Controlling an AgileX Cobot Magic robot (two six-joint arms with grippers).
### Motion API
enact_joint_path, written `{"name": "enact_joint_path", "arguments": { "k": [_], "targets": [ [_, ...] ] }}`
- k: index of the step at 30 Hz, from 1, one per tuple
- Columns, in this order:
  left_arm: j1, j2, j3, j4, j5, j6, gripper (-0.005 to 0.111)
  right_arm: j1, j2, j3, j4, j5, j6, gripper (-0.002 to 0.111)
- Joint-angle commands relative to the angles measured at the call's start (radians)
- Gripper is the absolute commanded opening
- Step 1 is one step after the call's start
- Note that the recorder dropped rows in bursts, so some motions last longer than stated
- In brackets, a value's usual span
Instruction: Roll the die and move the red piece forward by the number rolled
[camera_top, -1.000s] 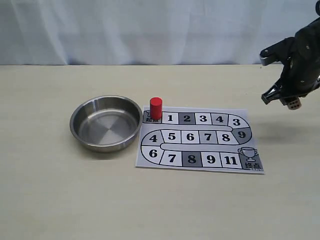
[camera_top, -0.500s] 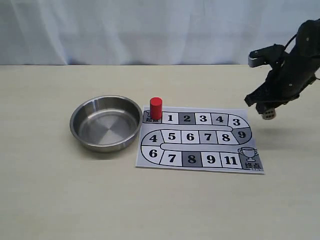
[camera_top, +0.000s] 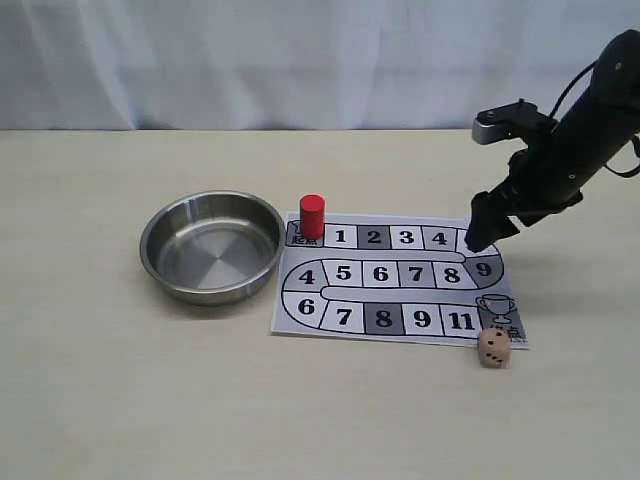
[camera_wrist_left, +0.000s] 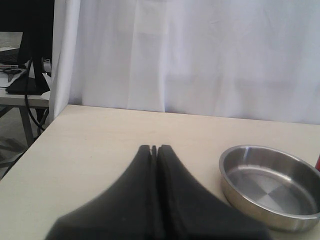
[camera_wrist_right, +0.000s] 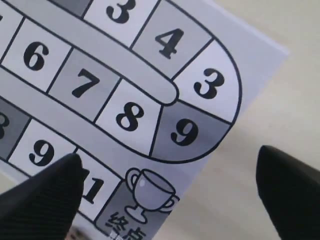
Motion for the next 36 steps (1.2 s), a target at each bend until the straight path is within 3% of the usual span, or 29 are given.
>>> {"name": "enact_joint_path", "arguments": {
  "k": [1, 10, 15, 21, 25, 31, 36],
  "targets": [
    [0.0, -0.001, -0.005, 0.001, -0.01, 0.0, 0.0, -0.002, -0.012, 0.004, 0.001, -0.058, 0.043, 0.087],
    [0.0, -0.001, -0.005, 0.001, -0.01, 0.0, 0.0, -0.002, -0.012, 0.004, 0.001, -0.088, 0.093, 0.086],
    [0.0, -0.001, -0.005, 0.001, -0.01, 0.0, 0.0, -0.002, -0.012, 0.004, 0.001, -0.091, 0.093, 0.069],
    [0.0, -0.001, -0.005, 0.001, -0.012, 0.0, 0.0, -0.002, -0.022, 0.004, -0.016, 0.015, 0.094, 0.061],
    [0.0, -0.001, -0.005, 0.001, -0.012, 0.0, 0.0, -0.002, -0.053, 0.004, -0.037, 0.094, 0.116, 0.047],
    [0.0, -0.001, -0.005, 0.001, -0.012, 0.0, 0.0, -0.002, -0.133, 0.004, -0.034, 0.236, 0.141, 0.008],
    [0.0, -0.001, -0.005, 0.001, -0.012, 0.0, 0.0, 0.011, -0.198, 0.064, -0.046, 0.301, 0.15, 0.004]
  ]
}}
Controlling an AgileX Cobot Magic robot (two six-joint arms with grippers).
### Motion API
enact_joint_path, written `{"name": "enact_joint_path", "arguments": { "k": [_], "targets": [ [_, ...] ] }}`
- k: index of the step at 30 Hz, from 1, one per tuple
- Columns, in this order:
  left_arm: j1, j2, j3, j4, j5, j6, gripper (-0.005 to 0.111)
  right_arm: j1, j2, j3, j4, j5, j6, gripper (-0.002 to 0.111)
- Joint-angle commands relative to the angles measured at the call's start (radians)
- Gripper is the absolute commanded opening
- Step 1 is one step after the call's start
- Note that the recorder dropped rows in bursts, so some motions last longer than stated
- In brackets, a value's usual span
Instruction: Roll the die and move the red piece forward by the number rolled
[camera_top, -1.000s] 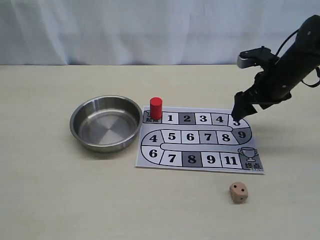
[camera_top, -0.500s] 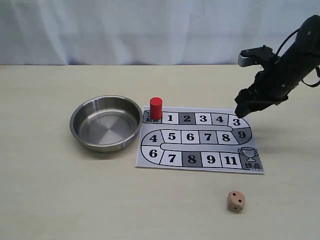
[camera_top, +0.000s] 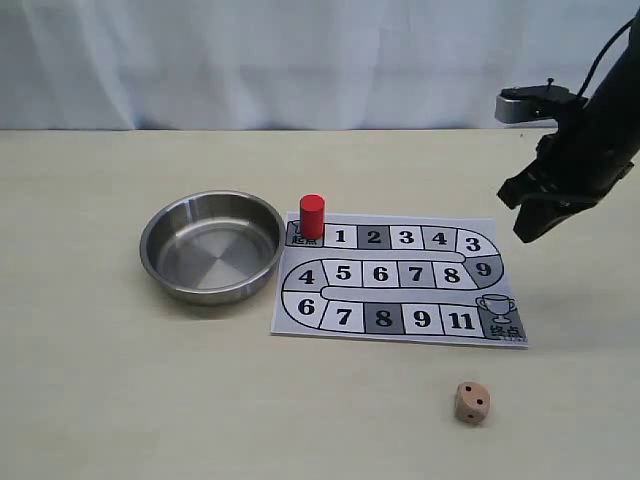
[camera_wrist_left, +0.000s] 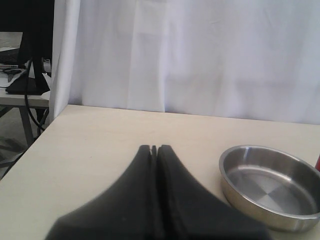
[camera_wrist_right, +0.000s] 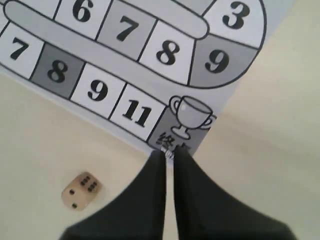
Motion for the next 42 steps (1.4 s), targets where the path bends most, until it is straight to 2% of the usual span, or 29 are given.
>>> {"name": "enact_joint_path", "arguments": {
  "k": [1, 7, 12, 17, 27, 30, 38, 42],
  "targets": [
    [0.0, -0.001, -0.005, 0.001, -0.012, 0.0, 0.0, 0.021, -0.072, 0.076, -0.016, 0.042, 0.009, 0.004],
    [0.0, -0.001, -0.005, 0.001, -0.012, 0.0, 0.0, 0.112, -0.167, 0.186, -0.025, -0.044, 0.009, 0.004],
    [0.0, -0.001, -0.005, 0.001, -0.01, 0.0, 0.0, 0.213, -0.21, 0.221, -0.096, -0.043, 0.069, 0.004],
    [0.0, -0.001, -0.005, 0.001, -0.01, 0.0, 0.0, 0.26, -0.234, 0.259, -0.132, -0.045, 0.121, 0.004],
    [0.0, -0.001, -0.005, 0.001, -0.01, 0.0, 0.0, 0.277, -0.393, 0.468, -0.128, -0.283, 0.065, 0.004],
    [0.0, -0.001, -0.005, 0.001, -0.01, 0.0, 0.0, 0.277, -0.455, 0.529, -0.076, -0.291, 0.047, 0.004],
    [0.0, -0.001, -0.005, 0.001, -0.012, 0.0, 0.0, 0.277, -0.463, 0.705, -0.052, -0.468, 0.027, 0.004],
    [0.0, -0.001, -0.005, 0.001, -0.012, 0.0, 0.0, 0.277, -0.463, 0.773, -0.052, -0.487, -0.171, 0.004]
  ]
}}
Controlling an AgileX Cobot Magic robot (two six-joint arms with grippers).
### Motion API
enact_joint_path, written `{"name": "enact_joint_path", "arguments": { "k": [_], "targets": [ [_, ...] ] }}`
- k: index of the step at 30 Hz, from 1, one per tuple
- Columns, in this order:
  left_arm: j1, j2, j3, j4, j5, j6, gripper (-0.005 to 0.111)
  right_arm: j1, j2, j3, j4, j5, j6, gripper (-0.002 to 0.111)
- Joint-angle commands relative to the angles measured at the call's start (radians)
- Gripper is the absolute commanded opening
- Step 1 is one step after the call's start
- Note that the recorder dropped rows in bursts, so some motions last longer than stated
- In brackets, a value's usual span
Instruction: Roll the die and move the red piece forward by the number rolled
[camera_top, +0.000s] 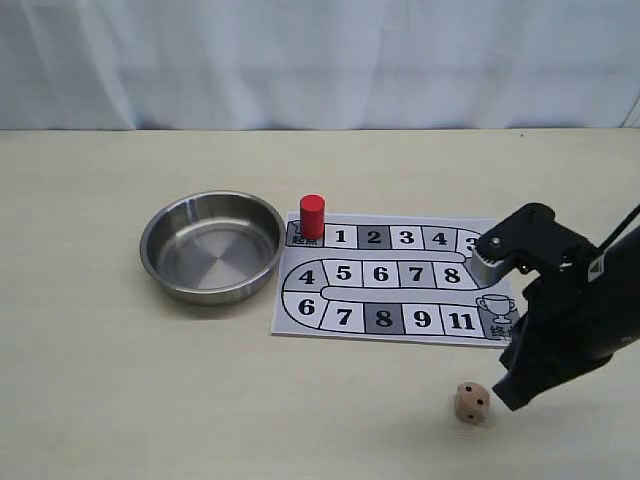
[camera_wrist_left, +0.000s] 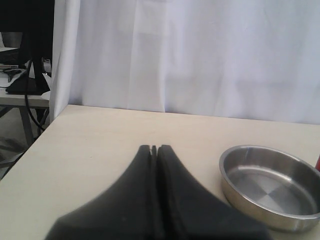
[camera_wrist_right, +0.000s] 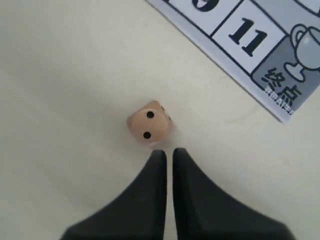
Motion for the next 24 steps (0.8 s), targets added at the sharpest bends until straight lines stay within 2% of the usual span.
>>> {"name": "enact_joint_path", "arguments": {
  "k": [1, 6, 24],
  "targets": [
    [0.0, -0.001, -0.005, 0.001, -0.012, 0.0, 0.0, 0.001, -0.004, 0.069, 0.002, -0.06, -0.207, 0.004],
    [0.0, -0.001, -0.005, 0.001, -0.012, 0.0, 0.0, 0.001, 0.06, 0.1, 0.009, -0.15, -0.202, 0.004],
    [0.0, -0.001, -0.005, 0.001, -0.01, 0.0, 0.0, 0.001, 0.252, 0.1, 0.008, -0.165, -0.199, 0.004]
  ]
}}
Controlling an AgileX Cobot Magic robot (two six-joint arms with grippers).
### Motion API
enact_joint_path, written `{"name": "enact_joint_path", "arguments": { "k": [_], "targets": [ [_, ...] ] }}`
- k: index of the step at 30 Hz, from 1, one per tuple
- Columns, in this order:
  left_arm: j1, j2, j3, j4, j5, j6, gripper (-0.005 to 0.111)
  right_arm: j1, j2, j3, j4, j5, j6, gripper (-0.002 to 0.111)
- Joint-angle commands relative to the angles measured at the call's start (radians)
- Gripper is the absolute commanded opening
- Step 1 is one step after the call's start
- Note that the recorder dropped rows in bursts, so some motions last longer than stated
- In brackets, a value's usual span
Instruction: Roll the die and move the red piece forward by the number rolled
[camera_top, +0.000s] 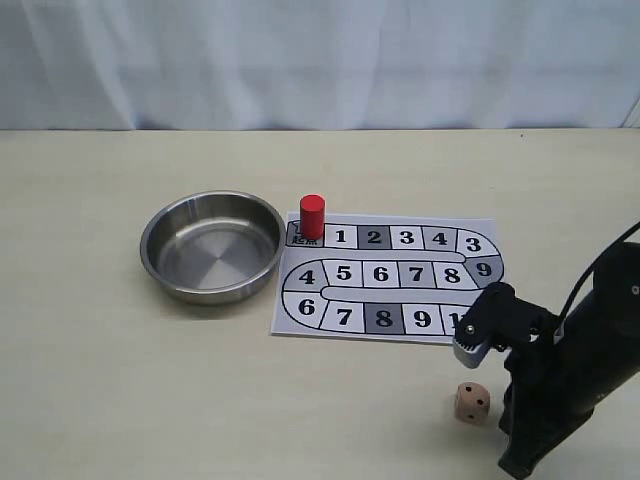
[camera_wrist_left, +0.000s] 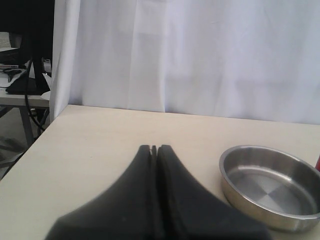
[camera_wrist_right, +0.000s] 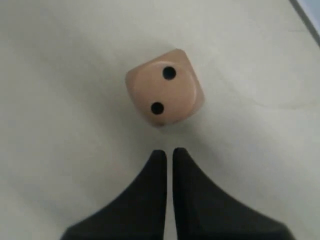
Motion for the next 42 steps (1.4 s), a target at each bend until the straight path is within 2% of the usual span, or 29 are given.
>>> {"name": "enact_joint_path", "arguments": {
  "k": [1, 25, 36, 42],
  "targets": [
    [0.0, -0.001, -0.005, 0.001, -0.01, 0.0, 0.0, 0.001, 0.036, 0.001, 0.003, -0.007, -0.004, 0.004],
    [0.0, -0.001, -0.005, 0.001, -0.012, 0.0, 0.0, 0.001, 0.039, -0.001, 0.003, -0.001, -0.006, 0.004],
    [0.0, -0.001, -0.005, 0.001, -0.012, 0.0, 0.0, 0.001, 0.033, -0.069, -0.001, 0.133, -0.006, 0.004],
    [0.0, -0.001, -0.005, 0.001, -0.012, 0.0, 0.0, 0.001, 0.033, -0.15, -0.008, 0.331, -0.006, 0.004]
  ]
}}
